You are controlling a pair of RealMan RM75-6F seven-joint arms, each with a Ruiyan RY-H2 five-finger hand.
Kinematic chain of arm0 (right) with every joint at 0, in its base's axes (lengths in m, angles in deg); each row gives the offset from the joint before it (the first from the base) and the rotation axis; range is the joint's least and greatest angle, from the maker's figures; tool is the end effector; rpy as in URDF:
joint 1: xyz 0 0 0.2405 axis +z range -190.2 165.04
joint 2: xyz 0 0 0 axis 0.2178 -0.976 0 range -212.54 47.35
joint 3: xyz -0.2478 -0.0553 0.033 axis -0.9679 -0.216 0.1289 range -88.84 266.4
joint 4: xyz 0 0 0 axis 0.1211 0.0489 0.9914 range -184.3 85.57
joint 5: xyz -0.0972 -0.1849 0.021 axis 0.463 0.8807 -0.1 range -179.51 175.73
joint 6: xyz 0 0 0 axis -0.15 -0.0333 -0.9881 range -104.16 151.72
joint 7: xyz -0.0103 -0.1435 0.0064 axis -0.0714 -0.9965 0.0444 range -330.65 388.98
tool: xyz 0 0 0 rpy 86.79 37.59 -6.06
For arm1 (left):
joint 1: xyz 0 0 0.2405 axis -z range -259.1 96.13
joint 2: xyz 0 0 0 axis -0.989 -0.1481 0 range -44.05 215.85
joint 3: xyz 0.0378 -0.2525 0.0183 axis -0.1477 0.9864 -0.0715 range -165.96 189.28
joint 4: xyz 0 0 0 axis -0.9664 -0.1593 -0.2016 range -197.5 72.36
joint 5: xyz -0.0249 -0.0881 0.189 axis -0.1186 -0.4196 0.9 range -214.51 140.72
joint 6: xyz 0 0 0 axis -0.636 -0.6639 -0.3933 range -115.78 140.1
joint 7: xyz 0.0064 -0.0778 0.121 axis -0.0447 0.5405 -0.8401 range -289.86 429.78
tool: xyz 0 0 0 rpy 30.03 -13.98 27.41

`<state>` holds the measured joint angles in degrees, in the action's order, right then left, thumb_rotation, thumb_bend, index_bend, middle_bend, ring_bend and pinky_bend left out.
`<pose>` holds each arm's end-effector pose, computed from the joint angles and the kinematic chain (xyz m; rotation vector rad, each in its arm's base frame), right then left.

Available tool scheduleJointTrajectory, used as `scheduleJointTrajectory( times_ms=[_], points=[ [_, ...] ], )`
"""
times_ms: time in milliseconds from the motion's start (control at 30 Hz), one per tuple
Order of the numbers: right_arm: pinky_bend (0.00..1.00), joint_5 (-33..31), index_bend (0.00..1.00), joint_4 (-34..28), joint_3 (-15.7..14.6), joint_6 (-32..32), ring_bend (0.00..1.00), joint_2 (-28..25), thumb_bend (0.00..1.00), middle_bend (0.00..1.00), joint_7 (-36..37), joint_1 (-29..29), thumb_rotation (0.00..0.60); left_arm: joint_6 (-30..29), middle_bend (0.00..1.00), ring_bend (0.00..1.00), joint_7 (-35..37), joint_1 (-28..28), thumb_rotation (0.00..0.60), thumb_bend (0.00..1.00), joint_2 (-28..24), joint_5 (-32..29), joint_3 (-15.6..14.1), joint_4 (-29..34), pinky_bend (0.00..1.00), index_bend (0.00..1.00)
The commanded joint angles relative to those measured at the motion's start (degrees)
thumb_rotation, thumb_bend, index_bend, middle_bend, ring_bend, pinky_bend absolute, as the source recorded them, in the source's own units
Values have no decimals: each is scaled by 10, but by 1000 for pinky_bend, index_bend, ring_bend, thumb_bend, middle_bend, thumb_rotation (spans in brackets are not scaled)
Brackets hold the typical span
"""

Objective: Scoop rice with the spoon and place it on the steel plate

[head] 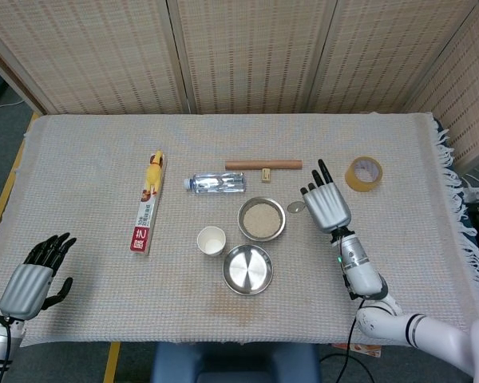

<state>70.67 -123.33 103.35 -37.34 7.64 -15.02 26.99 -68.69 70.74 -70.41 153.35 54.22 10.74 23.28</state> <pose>-0.1686 -0.3747 0.0194 1.7648 -0.2946 0.6616 -0.3066 0.2010 0.1272 -1.6114 -0.8592 -0.9002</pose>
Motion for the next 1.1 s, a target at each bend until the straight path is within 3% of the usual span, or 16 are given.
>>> scheduleJointTrajectory(
  times_ms=[33,200,400,767,1100],
  points=[
    [14,-45,902,-36,12,29,166,2,346,555,-125,52,600,-1,0,0,2,-1,600,451,-2,0,0,0,126,0],
    [14,-121,898,-29,9,46,166,35,346,555,-236,89,600,-4,0,0,11,-1,600,452,-5,4,-1,0,126,0],
    [14,-166,898,-3,-10,47,176,68,347,555,-308,120,600,-9,0,0,17,-3,600,451,-8,7,-2,-1,126,0],
    [14,-214,898,33,-37,48,177,111,347,555,-362,157,600,-7,0,0,19,-3,600,450,-8,7,-2,-1,126,0],
    [14,-255,898,14,-41,48,178,118,346,555,-348,169,600,-6,0,0,23,-2,600,449,-9,6,-2,-1,126,0]
  ],
)
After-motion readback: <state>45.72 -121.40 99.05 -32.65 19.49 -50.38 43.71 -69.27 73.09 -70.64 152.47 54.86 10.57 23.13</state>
